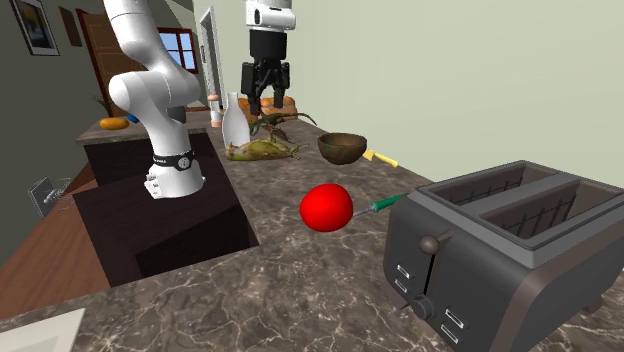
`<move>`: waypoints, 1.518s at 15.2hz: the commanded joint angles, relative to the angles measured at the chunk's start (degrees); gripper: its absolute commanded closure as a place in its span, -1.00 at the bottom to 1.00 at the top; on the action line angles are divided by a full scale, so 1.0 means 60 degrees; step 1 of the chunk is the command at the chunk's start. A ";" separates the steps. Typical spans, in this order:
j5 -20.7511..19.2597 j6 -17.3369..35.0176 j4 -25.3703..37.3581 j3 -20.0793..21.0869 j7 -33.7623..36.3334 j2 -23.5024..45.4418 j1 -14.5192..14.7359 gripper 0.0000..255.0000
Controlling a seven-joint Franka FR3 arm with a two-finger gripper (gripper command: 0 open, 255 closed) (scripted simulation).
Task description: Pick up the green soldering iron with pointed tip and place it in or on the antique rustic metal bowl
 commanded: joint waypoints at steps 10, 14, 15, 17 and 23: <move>-0.0298 0.1253 0.2562 0.0339 -0.1303 0.4139 0.0433 -1.00; -0.0496 0.1375 0.3796 0.0503 -0.1676 0.5618 0.0616 -1.00; -0.0552 0.1380 0.4130 0.0543 -0.1765 0.5988 0.0667 -1.00; -0.0673 0.1358 0.4830 0.0622 -0.1939 0.6729 0.0779 -1.00; -0.1063 0.1037 0.7241 0.0824 -0.2471 0.9011 0.1201 -1.00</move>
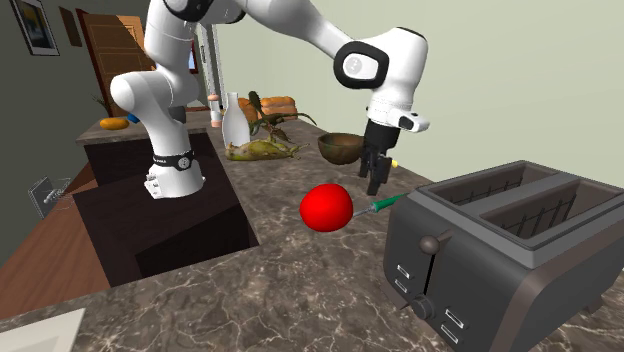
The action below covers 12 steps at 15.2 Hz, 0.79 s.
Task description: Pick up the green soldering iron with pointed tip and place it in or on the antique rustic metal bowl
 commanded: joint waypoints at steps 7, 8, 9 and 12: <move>-0.0262 0.0098 0.1366 0.0076 -0.0321 0.1575 0.0291 -1.00; -0.0270 0.0203 0.1302 0.0070 -0.0316 0.1617 0.0289 -1.00; -0.0279 0.0307 0.1242 0.0064 -0.0310 0.1661 0.0287 -1.00; -0.0292 0.0469 0.1151 0.0054 -0.0300 0.1733 0.0284 -1.00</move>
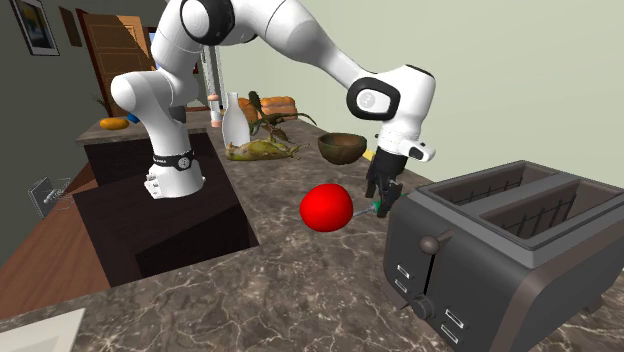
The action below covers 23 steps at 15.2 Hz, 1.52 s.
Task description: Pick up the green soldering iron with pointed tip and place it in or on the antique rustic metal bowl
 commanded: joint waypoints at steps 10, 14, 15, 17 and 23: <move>-0.0004 0.0037 -0.0009 -0.0004 -0.0003 0.0022 -0.0004 1.00; -0.0004 0.0037 -0.0009 -0.0004 -0.0003 0.0023 -0.0004 1.00; -0.0004 0.0037 -0.0009 -0.0004 -0.0003 0.0023 -0.0004 1.00; 0.0005 -0.0042 -0.0009 0.0003 -0.0010 -0.0057 -0.0008 1.00; 0.0060 -0.0545 0.0057 0.0042 -0.0050 -0.0496 -0.0029 1.00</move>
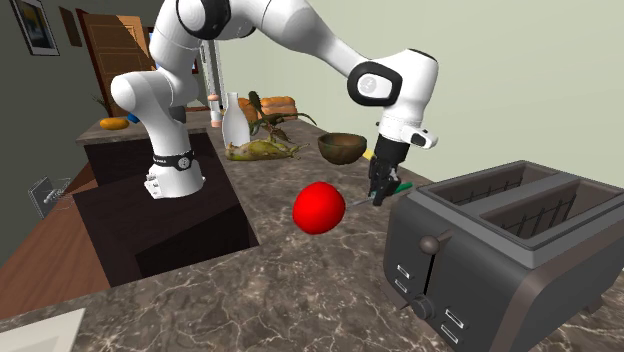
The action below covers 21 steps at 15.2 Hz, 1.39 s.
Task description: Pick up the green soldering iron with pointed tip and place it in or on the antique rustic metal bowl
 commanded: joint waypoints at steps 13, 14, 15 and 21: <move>0.0116 -0.1302 0.0482 0.0074 -0.0090 -0.0823 -0.0019 1.00; 0.0123 -0.1403 0.0537 0.0078 -0.0096 -0.0870 -0.0019 1.00; 0.0130 -0.1505 0.0594 0.0081 -0.0103 -0.0915 -0.0019 1.00; 0.0167 -0.2140 0.1002 0.0101 -0.0144 -0.1145 -0.0014 1.00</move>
